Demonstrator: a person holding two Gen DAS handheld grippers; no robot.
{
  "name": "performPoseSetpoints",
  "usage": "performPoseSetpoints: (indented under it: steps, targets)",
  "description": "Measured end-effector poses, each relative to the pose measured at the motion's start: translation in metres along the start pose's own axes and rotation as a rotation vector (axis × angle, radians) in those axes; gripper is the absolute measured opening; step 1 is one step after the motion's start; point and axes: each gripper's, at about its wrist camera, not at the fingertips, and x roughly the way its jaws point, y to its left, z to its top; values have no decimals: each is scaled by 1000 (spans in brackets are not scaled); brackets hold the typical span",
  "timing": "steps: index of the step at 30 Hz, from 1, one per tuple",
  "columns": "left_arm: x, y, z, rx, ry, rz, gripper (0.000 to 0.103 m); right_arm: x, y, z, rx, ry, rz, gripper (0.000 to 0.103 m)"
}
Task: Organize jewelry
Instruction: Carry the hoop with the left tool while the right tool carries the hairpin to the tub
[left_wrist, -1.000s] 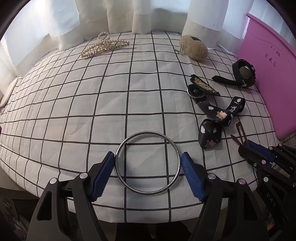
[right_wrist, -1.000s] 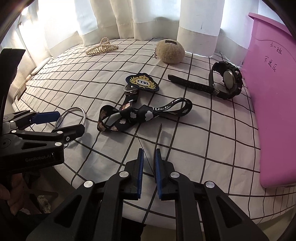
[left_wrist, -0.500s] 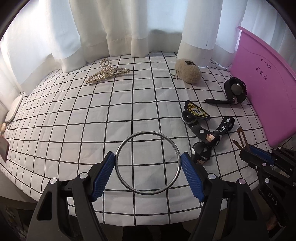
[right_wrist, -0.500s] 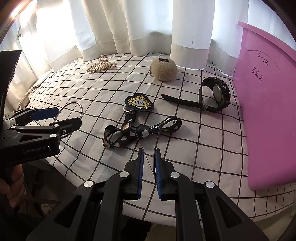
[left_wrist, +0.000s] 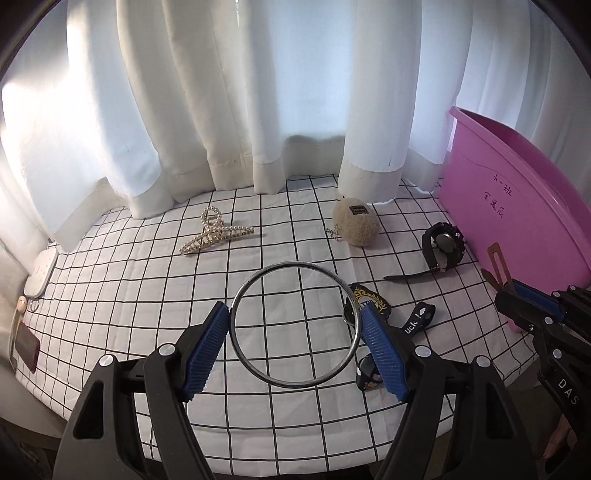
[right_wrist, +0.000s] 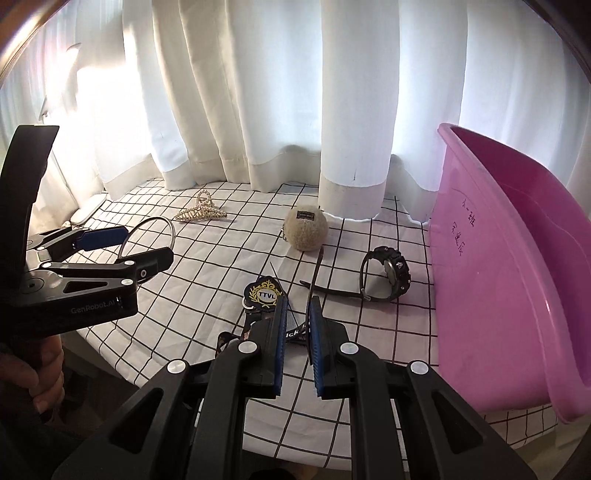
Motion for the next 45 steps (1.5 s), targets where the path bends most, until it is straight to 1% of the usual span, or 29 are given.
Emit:
performPoseSetpoints:
  steps: [6, 10, 13, 17, 20, 23, 27, 31, 34, 37, 41, 45]
  targets:
    - [-19, -18, 35, 43, -79, -24, 71, -32, -16, 23, 25, -92, -30, 12]
    - [-30, -41, 57, 83, -123, -66, 71, -57, -34, 34, 52, -154, -61, 12]
    - [-37, -65, 73, 122, -165, -102, 71, -71, -53, 40, 70, -193, -93, 12]
    - [-39, -102, 99, 162, -204, -168, 71, -86, -86, 45, 100, -231, -160, 12]
    - [-43, -133, 116, 193, -260, -192, 71, -92, -116, 46, 137, -236, -209, 12]
    - [-42, -165, 132, 213, -273, -233, 71, -95, -144, 45, 163, -226, -268, 12]
    - [-31, -204, 146, 227, -261, -271, 71, -90, -180, 44, 218, -187, -325, 12]
    - [-11, -233, 155, 234, -214, -292, 71, -86, -214, 38, 269, -134, -367, 12]
    - [2, -249, 160, 238, -177, -298, 71, -80, -231, 33, 296, -94, -381, 12]
    - [10, -263, 160, 239, -144, -291, 71, -72, -238, 27, 314, -60, -380, 12]
    - [19, -276, 161, 241, -111, -279, 72, -67, -243, 25, 318, -42, -379, 12]
    - [27, -277, 162, 236, -79, -272, 72, -62, -249, 24, 335, -25, -373, 12]
